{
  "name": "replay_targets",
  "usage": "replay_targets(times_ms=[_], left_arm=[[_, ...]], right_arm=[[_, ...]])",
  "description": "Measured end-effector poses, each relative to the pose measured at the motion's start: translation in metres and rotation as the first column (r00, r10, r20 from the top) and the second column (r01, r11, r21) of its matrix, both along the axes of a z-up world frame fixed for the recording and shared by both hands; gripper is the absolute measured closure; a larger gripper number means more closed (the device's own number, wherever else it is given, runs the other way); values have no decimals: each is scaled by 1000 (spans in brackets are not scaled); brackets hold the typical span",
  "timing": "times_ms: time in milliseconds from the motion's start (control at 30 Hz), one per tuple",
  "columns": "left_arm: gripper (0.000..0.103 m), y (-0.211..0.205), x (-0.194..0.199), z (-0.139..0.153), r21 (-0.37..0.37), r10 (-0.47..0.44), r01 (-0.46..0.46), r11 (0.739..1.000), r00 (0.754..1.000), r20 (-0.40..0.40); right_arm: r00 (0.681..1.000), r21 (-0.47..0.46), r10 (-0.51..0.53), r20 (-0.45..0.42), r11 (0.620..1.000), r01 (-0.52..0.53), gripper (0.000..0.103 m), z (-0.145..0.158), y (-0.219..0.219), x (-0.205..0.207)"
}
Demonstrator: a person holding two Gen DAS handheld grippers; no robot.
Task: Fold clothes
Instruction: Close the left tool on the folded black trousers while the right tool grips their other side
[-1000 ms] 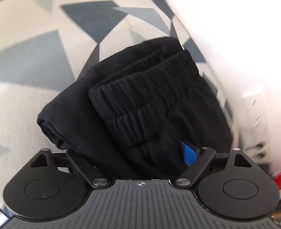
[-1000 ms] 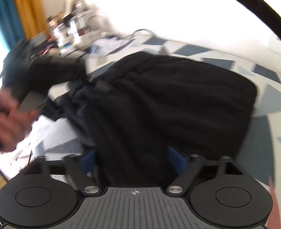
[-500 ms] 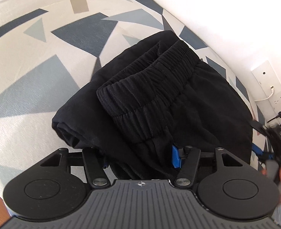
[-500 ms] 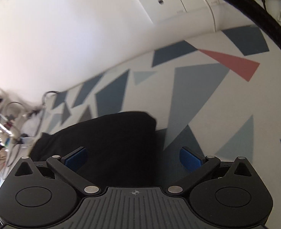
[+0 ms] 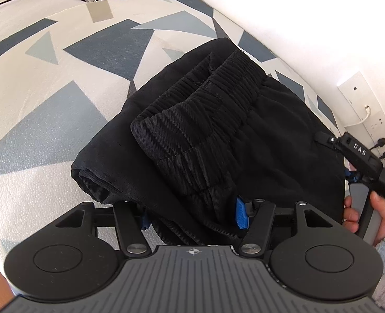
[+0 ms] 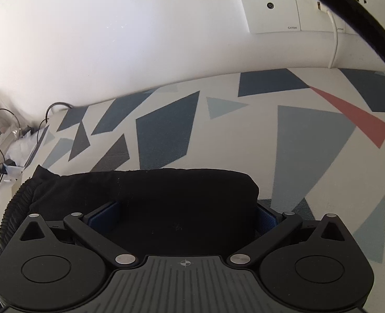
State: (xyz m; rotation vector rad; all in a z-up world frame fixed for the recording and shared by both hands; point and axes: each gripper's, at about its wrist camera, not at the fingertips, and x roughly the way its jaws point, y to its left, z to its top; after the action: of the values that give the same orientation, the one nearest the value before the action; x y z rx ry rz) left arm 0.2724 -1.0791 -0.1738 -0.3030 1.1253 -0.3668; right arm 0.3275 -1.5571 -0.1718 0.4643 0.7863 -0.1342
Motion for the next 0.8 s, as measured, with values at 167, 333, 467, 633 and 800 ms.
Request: replay_targets(times_ms=[167, 333, 467, 633, 800], left_arm=[[42, -3, 2, 0, 22, -27, 27, 999, 1000, 1], [44, 1, 5, 1, 26, -38, 39, 999, 999, -26], [45, 13, 6, 3, 27, -25, 27, 999, 998, -59], [45, 24, 3, 2, 26, -30, 32, 999, 998, -57], [44, 21, 2, 2, 50, -51, 53, 997, 998, -40]], right_arm=[[998, -42, 53, -40, 998, -55, 13, 1, 11, 6], [997, -55, 71, -24, 996, -73, 51, 11, 24, -7], [997, -10, 80, -13, 997, -80, 58, 16, 26, -24], [997, -19, 57, -49, 998, -58, 10, 8, 26, -40], [996, -21, 43, -74, 999, -44, 4, 4, 26, -42]])
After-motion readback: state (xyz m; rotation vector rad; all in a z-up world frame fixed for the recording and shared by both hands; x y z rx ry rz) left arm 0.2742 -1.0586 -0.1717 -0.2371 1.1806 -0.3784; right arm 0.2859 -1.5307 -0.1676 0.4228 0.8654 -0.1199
